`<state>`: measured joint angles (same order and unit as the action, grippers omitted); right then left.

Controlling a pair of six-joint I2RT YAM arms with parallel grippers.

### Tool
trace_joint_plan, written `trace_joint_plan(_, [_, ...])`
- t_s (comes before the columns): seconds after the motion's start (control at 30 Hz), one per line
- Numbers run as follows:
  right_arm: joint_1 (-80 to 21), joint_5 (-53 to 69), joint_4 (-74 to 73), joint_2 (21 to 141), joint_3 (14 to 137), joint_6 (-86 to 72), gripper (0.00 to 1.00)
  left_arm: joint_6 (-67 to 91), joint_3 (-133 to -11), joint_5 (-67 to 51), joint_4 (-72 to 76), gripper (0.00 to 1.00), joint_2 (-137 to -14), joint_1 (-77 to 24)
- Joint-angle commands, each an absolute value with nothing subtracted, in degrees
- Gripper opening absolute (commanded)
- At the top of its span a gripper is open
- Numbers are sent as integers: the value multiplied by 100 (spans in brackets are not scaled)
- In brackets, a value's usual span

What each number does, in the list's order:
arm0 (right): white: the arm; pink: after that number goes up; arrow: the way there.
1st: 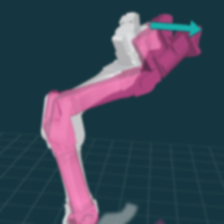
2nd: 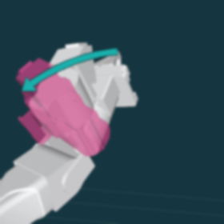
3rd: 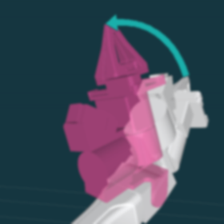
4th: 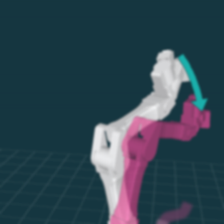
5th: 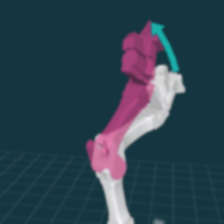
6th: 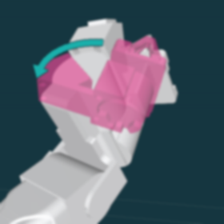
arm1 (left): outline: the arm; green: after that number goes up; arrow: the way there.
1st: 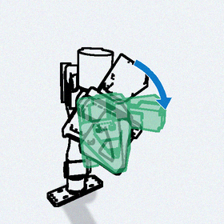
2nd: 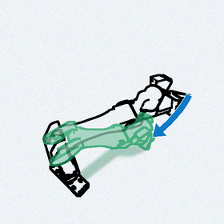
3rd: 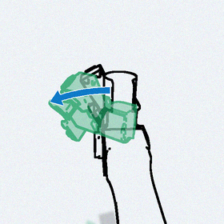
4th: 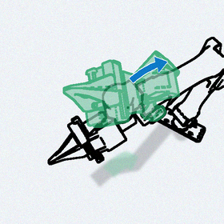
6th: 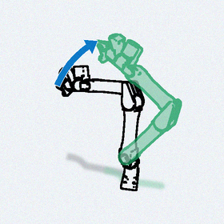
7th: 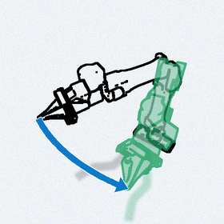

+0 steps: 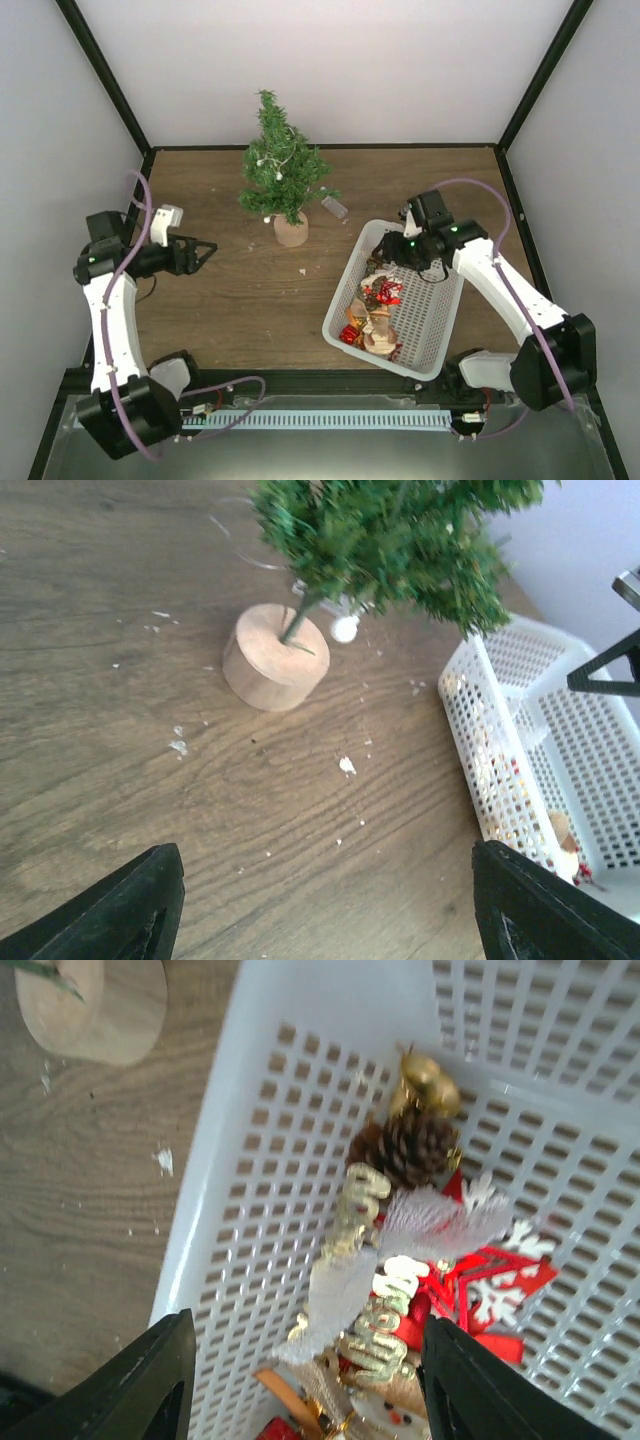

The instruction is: Decorate the small christmas tree

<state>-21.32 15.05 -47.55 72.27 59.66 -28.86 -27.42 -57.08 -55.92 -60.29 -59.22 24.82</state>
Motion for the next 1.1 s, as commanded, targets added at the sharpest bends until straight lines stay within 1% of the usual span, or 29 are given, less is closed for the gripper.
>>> trace_joint_plan(0.0, [-2101, 2116, -4903, 7119, 5769, -3051, 55, -2214, -5464, -4995, -5315, 79, -5827, 1902])
trace_joint_plan(0.07, [-2103, 2237, -4932, 7152, 5659, -3013, 54, -2294, -5531, -5173, -5431, 78, -6007, 1885])
trace_joint_plan(0.23, [-2103, 2733, -4865, 7264, 5286, -2968, 53, -2381, -5708, -5063, -5441, 78, -6148, 1858])
trace_joint_plan(0.5, [-2119, 2970, -4614, 7303, 4830, -2982, 52, -2309, -5714, -5333, -5411, 78, -6314, 1854])
trace_joint_plan(0.83, [-2120, 2920, -4129, 7873, 5122, -3135, 52, -2324, -5564, -5358, -5345, 78, -6253, 1854])
trace_joint_plan(0.9, [-2118, 2948, -4041, 8069, 5165, -3133, 51, -2308, -5510, -5398, -5331, 78, -6213, 1853])
trace_joint_plan(0.93, [-2119, 3003, -3978, 8167, 5168, -3129, 47, -2308, -5482, -5404, -5327, 78, -6184, 1853])
trace_joint_plan(0.97, [-2119, 3063, -3900, 8255, 5164, -3125, 41, -2310, -5465, -5410, -5333, 78, -6165, 1850])
trace_joint_plan(1.0, [-2118, 3109, -3848, 8314, 5178, -3114, 23, -2316, -5455, -5406, -5346, 78, -6142, 1854])
trace_joint_plan(1.03, [-2119, 3108, -3836, 8354, 5212, -3104, 10, -2343, -5458, -5408, -5363, 78, -6136, 1854])
trace_joint_plan(1.07, [-2118, 3053, -3873, 8346, 5259, -3093, 2, -2362, -5454, -5398, -5397, 78, -6129, 1851])
